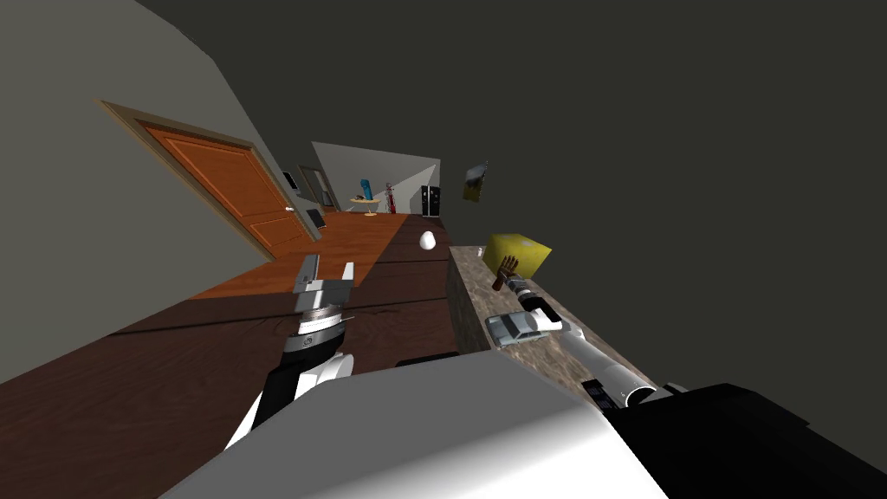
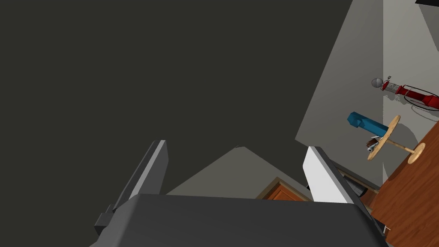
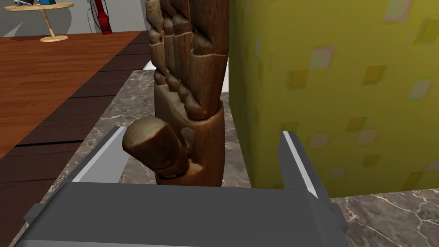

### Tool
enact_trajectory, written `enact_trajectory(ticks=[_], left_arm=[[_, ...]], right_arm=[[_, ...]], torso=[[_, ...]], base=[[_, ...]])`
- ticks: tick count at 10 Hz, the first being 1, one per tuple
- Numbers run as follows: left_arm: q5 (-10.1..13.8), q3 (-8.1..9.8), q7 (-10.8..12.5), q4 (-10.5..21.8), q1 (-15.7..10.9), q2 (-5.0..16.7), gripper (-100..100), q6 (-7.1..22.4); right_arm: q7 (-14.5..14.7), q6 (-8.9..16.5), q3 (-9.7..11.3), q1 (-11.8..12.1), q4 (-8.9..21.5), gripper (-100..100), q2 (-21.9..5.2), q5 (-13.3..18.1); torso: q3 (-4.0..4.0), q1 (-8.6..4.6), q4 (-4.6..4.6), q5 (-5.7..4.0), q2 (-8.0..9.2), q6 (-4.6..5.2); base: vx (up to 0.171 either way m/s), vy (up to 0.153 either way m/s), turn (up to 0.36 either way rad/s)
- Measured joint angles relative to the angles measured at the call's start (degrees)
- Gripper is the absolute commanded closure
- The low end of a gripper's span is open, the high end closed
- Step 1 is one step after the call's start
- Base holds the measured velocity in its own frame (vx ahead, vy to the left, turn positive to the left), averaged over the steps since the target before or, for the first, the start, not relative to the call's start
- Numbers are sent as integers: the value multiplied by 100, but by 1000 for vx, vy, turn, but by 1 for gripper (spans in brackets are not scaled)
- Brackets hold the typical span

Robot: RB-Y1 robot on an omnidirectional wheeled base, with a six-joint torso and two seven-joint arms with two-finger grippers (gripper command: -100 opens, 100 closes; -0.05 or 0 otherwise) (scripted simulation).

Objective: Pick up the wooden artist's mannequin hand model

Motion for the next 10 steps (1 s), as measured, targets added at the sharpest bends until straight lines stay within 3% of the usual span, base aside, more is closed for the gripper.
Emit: enact_trajectory(ticks=[4, 9, 10], left_arm=[[0, 0, 0, 0, 0, 0, 0, 0], [0, 0, 0, 0, 0, 0, 0, 0], [0, 0, 0, 0, 0, 0, 0, 0]], right_arm=[[0, -5, 2, -2, 4, -100, 2, 1], [716, 538, -234, 114, -612, -100, 785, 157], [850, 539, -232, 138, -650, -100, 942, 177]], torso=[[0, 1, 0, 0, -1, 0], [-6, 13, -8, -9, -4, -17], [-11, 21, -16, -22, -6, -20]], base=[[-7, -7, 24], [-10, -9, 33], [0, 0, 0]])
